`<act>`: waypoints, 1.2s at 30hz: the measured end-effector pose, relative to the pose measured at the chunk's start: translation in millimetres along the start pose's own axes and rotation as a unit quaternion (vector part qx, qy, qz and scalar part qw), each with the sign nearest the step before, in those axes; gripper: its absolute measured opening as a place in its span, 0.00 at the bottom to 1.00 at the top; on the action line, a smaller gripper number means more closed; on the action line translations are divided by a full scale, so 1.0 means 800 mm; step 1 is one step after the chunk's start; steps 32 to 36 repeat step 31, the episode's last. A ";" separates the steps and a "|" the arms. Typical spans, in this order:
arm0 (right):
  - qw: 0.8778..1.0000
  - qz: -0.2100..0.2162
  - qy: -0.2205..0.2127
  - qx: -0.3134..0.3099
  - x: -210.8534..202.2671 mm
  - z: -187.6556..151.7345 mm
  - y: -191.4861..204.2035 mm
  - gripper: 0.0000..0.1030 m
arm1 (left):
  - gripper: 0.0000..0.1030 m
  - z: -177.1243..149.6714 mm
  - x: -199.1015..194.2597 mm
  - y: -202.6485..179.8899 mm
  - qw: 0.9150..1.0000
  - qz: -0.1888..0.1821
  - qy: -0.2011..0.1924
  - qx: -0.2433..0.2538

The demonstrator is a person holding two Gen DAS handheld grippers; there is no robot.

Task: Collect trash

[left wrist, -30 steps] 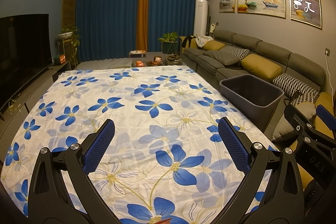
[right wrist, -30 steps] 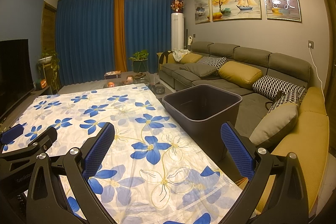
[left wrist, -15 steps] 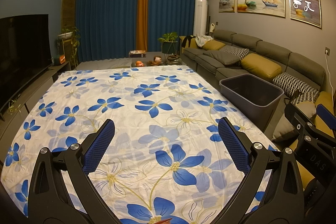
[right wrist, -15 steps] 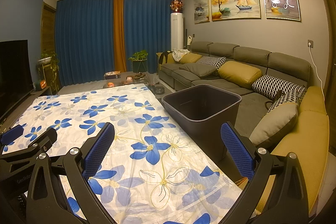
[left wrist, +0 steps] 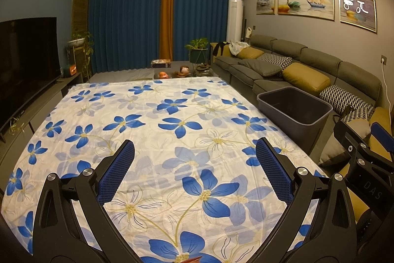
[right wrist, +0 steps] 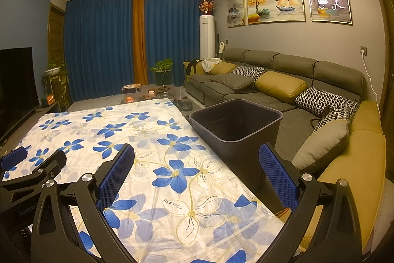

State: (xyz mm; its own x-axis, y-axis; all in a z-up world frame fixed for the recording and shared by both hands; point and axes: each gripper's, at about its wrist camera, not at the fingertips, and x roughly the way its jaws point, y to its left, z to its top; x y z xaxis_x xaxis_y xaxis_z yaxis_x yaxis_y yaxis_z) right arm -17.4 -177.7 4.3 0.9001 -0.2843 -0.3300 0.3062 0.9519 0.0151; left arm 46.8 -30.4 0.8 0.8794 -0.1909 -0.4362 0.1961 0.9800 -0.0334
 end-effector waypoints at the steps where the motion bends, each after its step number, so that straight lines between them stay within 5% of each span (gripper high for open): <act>1: 1.000 0.000 0.000 0.000 0.000 0.000 0.000 0.95 | 0.94 0.000 0.000 0.001 1.000 0.000 -0.001 0.000; 9: 1.000 0.000 0.002 0.002 -0.001 -0.002 -0.001 0.95 | 0.94 0.004 -0.002 0.000 1.000 0.002 -0.007 0.002; 13: 1.000 0.000 0.002 0.002 -0.002 -0.002 -0.001 0.95 | 0.86 0.006 -0.002 0.003 1.000 0.003 -0.011 0.001; 36: 1.000 -0.001 0.001 0.006 -0.004 -0.004 -0.002 0.95 | 0.90 0.004 0.001 0.011 1.000 0.019 0.000 -0.004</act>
